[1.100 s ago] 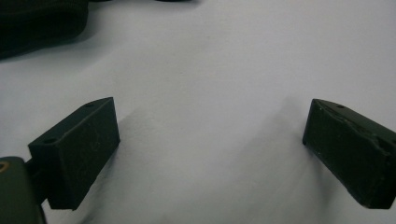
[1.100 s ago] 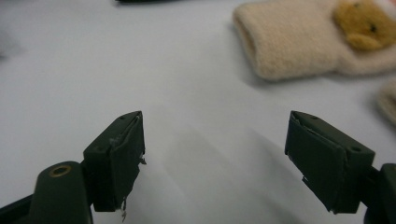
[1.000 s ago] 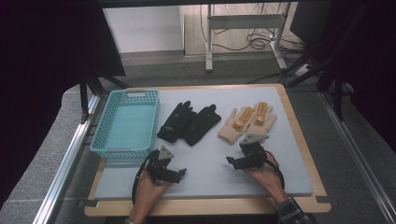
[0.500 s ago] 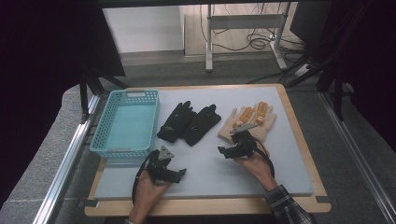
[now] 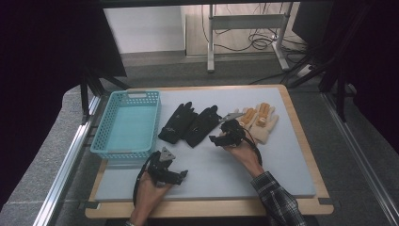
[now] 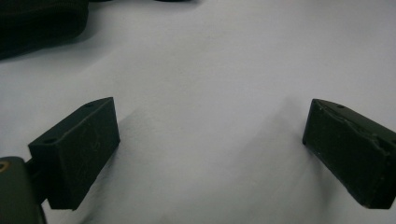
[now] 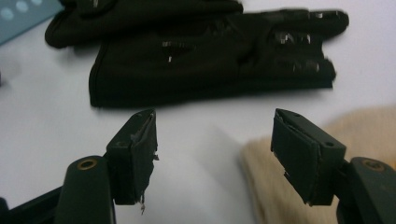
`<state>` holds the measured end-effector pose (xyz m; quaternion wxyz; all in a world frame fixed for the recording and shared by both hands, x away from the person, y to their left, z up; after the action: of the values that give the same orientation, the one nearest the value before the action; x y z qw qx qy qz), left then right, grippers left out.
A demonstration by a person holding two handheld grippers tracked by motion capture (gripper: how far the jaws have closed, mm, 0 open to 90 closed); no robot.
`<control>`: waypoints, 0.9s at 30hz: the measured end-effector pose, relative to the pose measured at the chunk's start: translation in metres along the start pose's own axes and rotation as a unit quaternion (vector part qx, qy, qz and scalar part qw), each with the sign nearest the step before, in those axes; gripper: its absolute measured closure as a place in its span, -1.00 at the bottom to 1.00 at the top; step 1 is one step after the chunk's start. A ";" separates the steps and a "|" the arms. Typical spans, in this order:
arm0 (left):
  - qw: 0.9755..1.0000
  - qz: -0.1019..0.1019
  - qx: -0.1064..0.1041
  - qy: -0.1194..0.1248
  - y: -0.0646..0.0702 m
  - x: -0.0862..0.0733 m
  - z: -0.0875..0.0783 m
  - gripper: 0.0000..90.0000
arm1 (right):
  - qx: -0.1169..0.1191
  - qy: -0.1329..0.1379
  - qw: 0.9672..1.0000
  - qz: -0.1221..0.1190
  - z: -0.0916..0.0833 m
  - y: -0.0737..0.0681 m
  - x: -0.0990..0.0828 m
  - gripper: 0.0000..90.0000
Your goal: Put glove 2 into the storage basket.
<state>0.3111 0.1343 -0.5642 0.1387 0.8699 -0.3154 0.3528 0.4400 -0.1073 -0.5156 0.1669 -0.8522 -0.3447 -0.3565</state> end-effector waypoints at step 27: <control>1.000 0.000 0.000 0.000 0.000 0.000 0.000 -0.91 | -0.021 -0.049 0.998 0.033 0.067 0.003 0.035 0.50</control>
<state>0.3110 0.1342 -0.5642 0.1386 0.8698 -0.3153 0.3532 0.4931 -0.0577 -0.5366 0.1436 -0.8828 -0.3166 -0.3160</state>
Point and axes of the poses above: each handheld gripper's, and its own axes: z roughly forward along the jaws, x roughly out of its top, y roughly to its right, the point moved 2 cm from there along z, roughly forward along the jaws, and after that the axes turned 2 degrees about z, right-handed, at the moved point
